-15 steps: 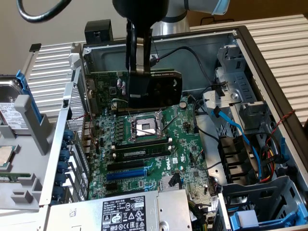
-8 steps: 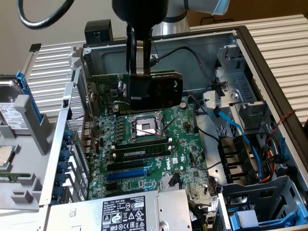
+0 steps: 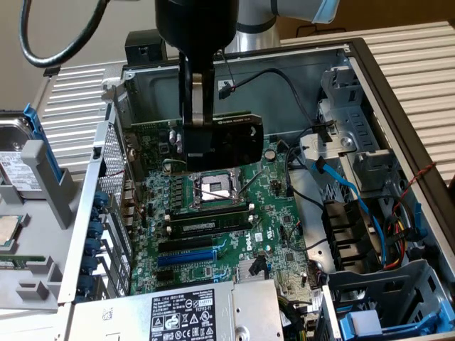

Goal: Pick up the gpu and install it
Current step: 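Insert the gpu into the slot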

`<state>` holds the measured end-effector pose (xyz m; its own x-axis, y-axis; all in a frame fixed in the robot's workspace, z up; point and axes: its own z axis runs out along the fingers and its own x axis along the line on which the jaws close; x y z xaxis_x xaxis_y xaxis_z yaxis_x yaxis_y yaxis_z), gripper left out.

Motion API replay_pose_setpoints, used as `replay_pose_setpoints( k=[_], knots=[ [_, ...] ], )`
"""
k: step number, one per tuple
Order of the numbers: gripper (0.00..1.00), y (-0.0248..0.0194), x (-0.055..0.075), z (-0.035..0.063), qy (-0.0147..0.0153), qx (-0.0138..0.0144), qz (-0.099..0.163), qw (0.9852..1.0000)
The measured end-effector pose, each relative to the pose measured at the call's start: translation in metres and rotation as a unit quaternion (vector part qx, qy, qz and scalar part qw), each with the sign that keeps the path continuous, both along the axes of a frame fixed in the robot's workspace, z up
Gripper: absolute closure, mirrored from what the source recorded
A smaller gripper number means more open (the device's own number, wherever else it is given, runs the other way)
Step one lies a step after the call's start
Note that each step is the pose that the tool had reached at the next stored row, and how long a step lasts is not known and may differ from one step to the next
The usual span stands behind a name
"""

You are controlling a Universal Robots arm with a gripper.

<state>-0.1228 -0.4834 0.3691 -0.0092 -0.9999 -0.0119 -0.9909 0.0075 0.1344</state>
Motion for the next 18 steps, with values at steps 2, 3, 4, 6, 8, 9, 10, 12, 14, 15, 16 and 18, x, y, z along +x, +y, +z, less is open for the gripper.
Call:
replay_pose_setpoints(
  k=[2,3,4,6,8,9,10,12,14,15,16,18],
  knots=[
    [0.71,0.0,-0.004,-0.0035,-0.0004,0.0,0.0,1.0],
    [0.71,0.0,-0.006,-0.0055,-0.0005,0.0,0.0,1.0],
    [0.71,0.0,-0.007,-0.0072,-0.0006,0.0,0.0,1.0],
    [0.71,-0.0001,-0.008,-0.0109,-0.0007,0.0,0.0,1.0],
    [0.71,-0.001,-0.009,-0.0146,-0.0008,0.0,0.0,1.0],
    [0.71,-0.0023,-0.009,-0.0163,-0.0007,0.0,0.0,1.0],
    [0.71,-0.004,-0.009,-0.018,-0.0007,0.0,0.0,1.0],
    [0.71,-0.0077,-0.009,-0.0217,-0.0007,0.0003,0.0,1.0],
    [0.71,-0.0112,-0.009,-0.0255,-0.0007,0.0007,0.0,1.0],
    [0.71,-0.0123,-0.009,-0.0274,-0.0008,0.0013,0.0,1.0],
    [0.71,-0.0128,-0.009,-0.0292,-0.0008,0.002,0.0,1.0],
    [0.71,-0.0134,-0.009,-0.0327,-0.0008,0.0032,0.0,1.0]
  ],
)
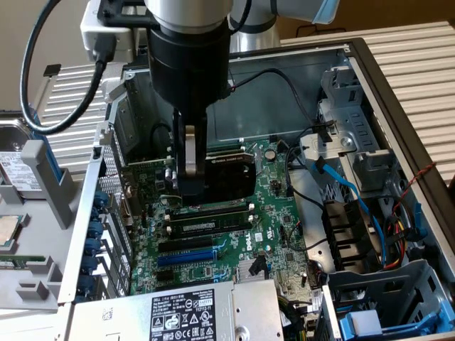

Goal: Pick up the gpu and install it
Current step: 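Insert the gpu into the slot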

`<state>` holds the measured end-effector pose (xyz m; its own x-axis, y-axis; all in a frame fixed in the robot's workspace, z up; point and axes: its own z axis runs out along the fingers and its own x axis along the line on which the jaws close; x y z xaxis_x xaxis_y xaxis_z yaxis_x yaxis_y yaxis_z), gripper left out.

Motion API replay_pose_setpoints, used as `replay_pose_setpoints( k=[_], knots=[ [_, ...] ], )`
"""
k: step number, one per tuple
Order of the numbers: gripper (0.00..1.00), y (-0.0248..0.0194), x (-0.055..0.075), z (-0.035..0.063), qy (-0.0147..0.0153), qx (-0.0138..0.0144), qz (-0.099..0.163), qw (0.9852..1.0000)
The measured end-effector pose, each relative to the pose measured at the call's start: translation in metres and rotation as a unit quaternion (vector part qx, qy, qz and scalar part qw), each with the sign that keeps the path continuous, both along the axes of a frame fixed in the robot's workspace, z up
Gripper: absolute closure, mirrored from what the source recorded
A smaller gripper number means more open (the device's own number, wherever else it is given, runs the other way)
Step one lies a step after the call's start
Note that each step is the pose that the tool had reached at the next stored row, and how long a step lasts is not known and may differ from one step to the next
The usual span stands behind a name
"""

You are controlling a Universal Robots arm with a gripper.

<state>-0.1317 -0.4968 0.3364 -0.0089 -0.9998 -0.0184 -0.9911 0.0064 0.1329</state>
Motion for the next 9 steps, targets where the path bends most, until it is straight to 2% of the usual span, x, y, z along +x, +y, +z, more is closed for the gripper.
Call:
replay_pose_setpoints(
  k=[4,9],
  knots=[
    [0.71,-0.0005,0.0,-0.0072,0.0,0.0016,0.0,1.0],
    [0.71,-0.0005,-0.002,-0.0164,0.0,0.0021,0.0,1.0]
  ],
)
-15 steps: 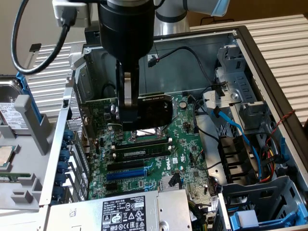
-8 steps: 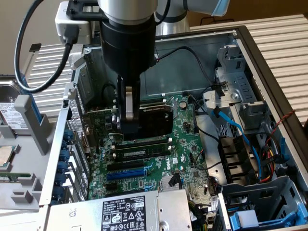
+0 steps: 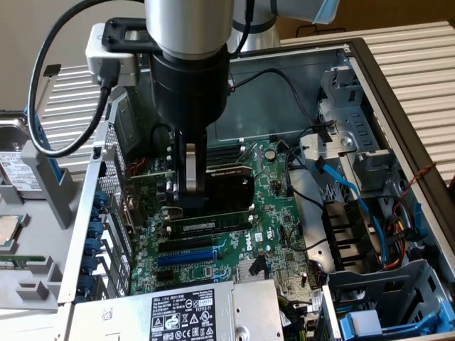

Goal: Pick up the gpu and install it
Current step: 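Insert the gpu into the slot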

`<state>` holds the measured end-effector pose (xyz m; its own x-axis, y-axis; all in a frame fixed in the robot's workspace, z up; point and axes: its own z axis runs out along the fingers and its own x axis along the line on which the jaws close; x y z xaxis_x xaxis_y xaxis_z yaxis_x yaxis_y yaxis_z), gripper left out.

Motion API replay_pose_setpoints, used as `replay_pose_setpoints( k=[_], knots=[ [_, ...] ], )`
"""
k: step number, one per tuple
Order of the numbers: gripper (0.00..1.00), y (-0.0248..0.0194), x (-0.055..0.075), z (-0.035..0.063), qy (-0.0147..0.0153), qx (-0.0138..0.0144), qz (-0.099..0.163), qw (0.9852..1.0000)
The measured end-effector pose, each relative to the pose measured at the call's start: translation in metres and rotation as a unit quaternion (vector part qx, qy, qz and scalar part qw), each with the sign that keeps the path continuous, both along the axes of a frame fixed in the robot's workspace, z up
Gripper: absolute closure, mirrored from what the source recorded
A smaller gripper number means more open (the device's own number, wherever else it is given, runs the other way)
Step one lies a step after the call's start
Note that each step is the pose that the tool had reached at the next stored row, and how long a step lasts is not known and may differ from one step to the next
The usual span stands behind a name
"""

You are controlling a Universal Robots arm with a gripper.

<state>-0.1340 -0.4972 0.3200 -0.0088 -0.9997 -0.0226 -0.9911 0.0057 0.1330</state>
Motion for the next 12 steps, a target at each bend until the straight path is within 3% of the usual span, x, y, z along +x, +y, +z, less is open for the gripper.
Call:
replay_pose_setpoints(
  k=[7,12],
  knots=[
    [0.71,0.0013,-0.006,-0.0127,0.0,0.0002,0.0,1.0],
    [0.71,0.0051,-0.011,-0.0219,0.0,0.0003,0.0,1.0]
  ],
)
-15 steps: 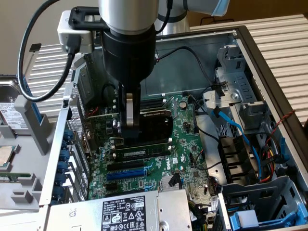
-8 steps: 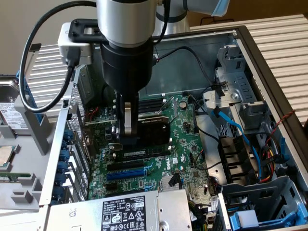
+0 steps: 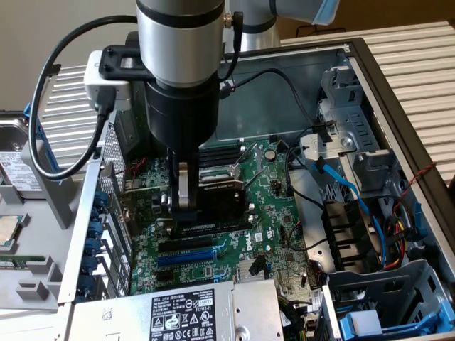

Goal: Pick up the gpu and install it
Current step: 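Insert the gpu into the slot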

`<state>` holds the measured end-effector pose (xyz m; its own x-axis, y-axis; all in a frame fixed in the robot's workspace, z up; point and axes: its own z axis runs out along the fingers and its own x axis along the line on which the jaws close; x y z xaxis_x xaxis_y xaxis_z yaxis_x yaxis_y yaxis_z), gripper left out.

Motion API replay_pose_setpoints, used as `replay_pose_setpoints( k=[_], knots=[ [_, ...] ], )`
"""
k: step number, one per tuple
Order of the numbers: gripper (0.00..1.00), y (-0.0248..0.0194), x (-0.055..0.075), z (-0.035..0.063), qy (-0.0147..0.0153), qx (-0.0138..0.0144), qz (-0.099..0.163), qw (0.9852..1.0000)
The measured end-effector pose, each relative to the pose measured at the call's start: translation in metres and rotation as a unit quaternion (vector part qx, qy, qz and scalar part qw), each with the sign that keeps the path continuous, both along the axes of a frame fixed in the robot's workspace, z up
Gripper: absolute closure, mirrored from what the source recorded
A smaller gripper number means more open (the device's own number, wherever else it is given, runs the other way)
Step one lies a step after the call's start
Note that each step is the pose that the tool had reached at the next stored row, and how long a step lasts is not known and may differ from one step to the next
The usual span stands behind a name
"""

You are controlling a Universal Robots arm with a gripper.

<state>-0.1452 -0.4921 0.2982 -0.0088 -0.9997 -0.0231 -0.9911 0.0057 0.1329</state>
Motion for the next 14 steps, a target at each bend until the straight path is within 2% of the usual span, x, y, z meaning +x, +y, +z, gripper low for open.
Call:
replay_pose_setpoints(
  k=[11,14],
  knots=[
    [0.71,0.011,-0.014,-0.02,-0.0002,-0.0001,0.0,1.0],
    [0.71,0.0125,-0.017,-0.0254,-0.0002,-0.0001,0.0,1.0]
  ],
)
